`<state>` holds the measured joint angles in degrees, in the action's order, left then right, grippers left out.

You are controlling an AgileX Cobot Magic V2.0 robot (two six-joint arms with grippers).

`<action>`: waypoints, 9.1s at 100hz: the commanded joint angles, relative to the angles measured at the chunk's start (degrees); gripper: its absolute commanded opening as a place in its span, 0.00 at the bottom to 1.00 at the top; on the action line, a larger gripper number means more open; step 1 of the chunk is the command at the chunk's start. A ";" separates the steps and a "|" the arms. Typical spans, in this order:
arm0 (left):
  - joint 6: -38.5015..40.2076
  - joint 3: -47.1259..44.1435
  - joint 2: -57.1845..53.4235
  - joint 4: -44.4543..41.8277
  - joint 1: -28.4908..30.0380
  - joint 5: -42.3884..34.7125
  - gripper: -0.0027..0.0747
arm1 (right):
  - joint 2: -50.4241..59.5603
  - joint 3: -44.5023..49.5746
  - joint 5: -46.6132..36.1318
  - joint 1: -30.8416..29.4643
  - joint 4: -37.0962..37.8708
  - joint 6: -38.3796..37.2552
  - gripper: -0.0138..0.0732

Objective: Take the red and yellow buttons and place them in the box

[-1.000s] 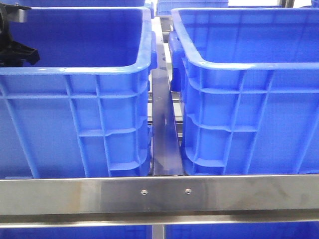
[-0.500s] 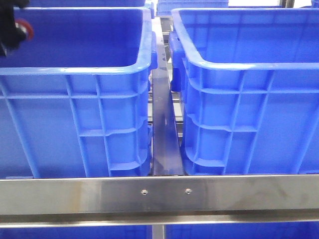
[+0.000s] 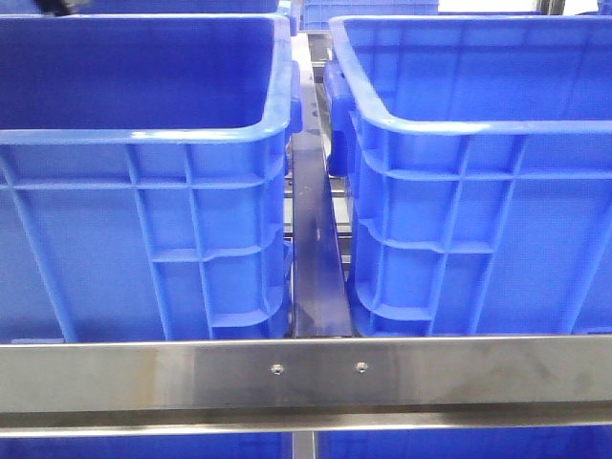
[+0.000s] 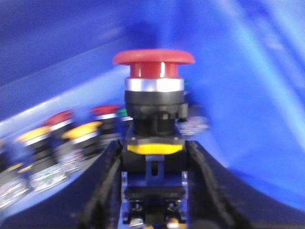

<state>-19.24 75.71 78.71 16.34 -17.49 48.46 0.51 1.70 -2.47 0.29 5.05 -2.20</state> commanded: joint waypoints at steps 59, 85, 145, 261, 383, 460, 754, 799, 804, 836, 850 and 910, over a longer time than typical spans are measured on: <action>-0.05 1.36 -2.05 8.04 -18.64 -4.70 0.23 | 1.41 -1.29 -4.20 -0.19 0.13 -0.07 0.08; -0.05 1.36 -2.05 8.04 -18.73 -4.61 0.23 | 1.29 -7.84 8.88 -0.14 0.13 -0.07 0.08; -0.05 1.36 -2.05 8.04 -18.73 -4.61 0.23 | -19.97 -30.76 30.28 -0.14 -1.63 -0.26 0.80; -0.05 1.36 -2.05 8.04 -18.73 -4.61 0.23 | -64.37 -52.37 53.33 7.53 -96.14 43.32 0.84; -0.05 1.46 -1.95 7.05 -18.73 -4.62 0.63 | -80.66 -64.04 51.54 16.30 -95.85 43.80 0.45; -0.05 1.82 -1.95 6.81 -18.73 -2.05 0.83 | -80.97 -69.42 40.21 -0.94 -89.54 79.75 0.45; -0.05 1.82 -2.24 4.89 -18.73 -0.51 0.83 | -84.06 -62.65 25.12 -2.51 -88.92 86.87 0.24; 2.43 1.82 -2.24 -2.78 -18.73 -0.51 0.83 | -59.55 -42.51 28.80 -2.51 -88.92 86.81 0.08; 5.39 1.82 -2.24 -6.34 -18.73 -0.51 0.83 | -56.89 -41.00 29.06 -2.51 -88.92 86.81 0.08; 24.60 1.82 -2.24 -31.01 -18.73 0.08 0.83 | -50.95 -36.42 28.73 -2.51 -88.92 86.81 0.08; 24.81 1.82 -2.02 -33.15 -18.06 0.41 0.83 | -50.95 -35.97 29.20 -2.51 -88.92 86.81 0.08; 29.18 1.69 8.67 -14.44 3.18 2.11 0.83 | -50.95 -35.97 29.20 -2.51 -88.92 86.81 0.08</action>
<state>9.27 75.37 87.43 -1.06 -15.93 53.22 -51.16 -32.86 25.91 -1.83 -82.14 84.18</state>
